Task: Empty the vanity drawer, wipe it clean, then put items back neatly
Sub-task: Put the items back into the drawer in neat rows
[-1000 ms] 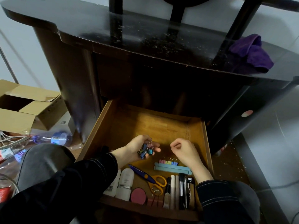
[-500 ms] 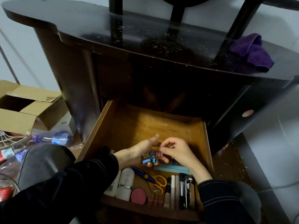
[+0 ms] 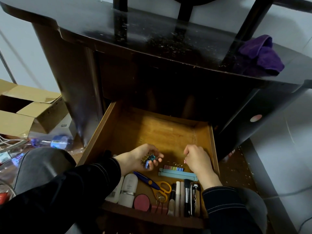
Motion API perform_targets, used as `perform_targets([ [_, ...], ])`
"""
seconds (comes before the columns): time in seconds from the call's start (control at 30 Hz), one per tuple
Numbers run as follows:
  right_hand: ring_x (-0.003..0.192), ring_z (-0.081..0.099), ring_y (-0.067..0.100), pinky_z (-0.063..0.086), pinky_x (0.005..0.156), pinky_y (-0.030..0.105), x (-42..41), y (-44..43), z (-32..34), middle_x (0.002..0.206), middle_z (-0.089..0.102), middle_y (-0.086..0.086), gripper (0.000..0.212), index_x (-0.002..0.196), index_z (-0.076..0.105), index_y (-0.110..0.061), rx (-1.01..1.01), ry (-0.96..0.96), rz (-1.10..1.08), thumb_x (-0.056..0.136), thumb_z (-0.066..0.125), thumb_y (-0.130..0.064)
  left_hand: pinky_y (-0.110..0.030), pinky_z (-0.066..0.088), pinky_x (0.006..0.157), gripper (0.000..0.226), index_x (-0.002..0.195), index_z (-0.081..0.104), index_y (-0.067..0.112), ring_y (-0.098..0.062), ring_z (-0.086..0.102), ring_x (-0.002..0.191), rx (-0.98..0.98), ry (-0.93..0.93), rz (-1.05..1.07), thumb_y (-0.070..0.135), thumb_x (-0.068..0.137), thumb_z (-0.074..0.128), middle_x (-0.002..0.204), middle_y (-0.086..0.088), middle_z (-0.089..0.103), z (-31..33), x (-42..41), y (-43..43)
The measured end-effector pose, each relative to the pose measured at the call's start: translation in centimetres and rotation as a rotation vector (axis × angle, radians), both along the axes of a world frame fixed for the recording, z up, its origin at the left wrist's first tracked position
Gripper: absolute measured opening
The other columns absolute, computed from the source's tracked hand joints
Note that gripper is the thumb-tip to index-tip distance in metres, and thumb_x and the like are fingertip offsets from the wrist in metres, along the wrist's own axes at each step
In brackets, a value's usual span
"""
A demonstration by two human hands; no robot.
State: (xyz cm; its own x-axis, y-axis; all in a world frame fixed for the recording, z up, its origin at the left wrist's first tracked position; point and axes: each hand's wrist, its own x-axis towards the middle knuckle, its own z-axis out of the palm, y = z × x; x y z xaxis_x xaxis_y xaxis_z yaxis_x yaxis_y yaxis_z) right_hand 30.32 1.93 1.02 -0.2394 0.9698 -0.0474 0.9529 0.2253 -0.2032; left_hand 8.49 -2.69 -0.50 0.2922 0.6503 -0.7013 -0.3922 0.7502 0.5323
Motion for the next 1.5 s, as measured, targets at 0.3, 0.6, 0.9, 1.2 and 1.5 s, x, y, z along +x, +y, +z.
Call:
perform_targets([
  [0.3, 0.077, 0.069, 0.021, 0.059, 0.071, 0.035, -0.6, -0.2, 0.0, 0.085, 0.068, 0.004, 0.021, 0.083, 0.054, -0.018, -0.138, -0.244, -0.017, 0.099, 0.056, -0.005, -0.022, 0.051, 0.043, 0.025, 0.102, 0.062, -0.004, -0.021, 0.064, 0.058, -0.189, -0.122, 0.188, 0.016, 0.098, 0.048, 0.079, -0.017, 0.067, 0.0, -0.6, 0.3],
  [0.6, 0.076, 0.068, 0.02, 0.059, 0.069, 0.033, -0.9, -0.4, 0.0, 0.085, 0.068, 0.004, 0.009, 0.095, 0.066, -0.014, -0.183, -0.153, -0.057, 0.099, 0.059, -0.011, -0.022, 0.048, 0.042, 0.023, 0.101, 0.065, -0.001, -0.02, 0.064, 0.061, -0.124, -0.065, 0.156, 0.016, 0.098, 0.048, 0.081, -0.014, 0.067, -0.1, -0.6, 0.3],
  [0.9, 0.088, 0.068, 0.022, 0.06, 0.083, 0.038, -1.0, -0.7, 0.6, 0.096, 0.07, 0.006, 0.01, 0.102, 0.068, -0.012, -0.234, -0.137, -0.068, 0.096, 0.062, -0.006, -0.021, 0.047, 0.042, 0.028, 0.102, 0.066, -0.001, -0.019, 0.063, 0.061, -0.087, -0.029, 0.128, 0.017, 0.099, 0.045, 0.078, -0.014, 0.068, 0.2, -0.5, 0.1],
  [1.2, 0.082, 0.064, 0.0, 0.048, 0.063, 0.014, -1.8, -0.9, 1.2, 0.092, 0.068, -0.017, 0.013, 0.092, 0.066, -0.038, -0.317, 0.577, 0.095, 0.097, 0.065, -0.026, -0.021, 0.041, 0.042, 0.032, 0.116, 0.059, -0.001, -0.019, 0.063, 0.057, 0.047, 0.035, 0.003, 0.011, 0.098, 0.035, 0.08, -0.014, 0.071, 0.9, 0.1, -0.1],
  [1.5, 0.076, 0.067, 0.005, 0.049, 0.059, 0.017, -2.6, -1.5, 1.7, 0.087, 0.076, -0.009, 0.004, 0.095, 0.073, -0.024, -0.513, 0.715, 0.188, 0.092, 0.072, -0.023, -0.023, 0.04, 0.044, 0.029, 0.118, 0.055, -0.002, -0.019, 0.057, 0.061, 0.125, 0.028, -0.053, 0.012, 0.101, 0.036, 0.082, -0.014, 0.065, 1.3, 0.5, -0.2],
])
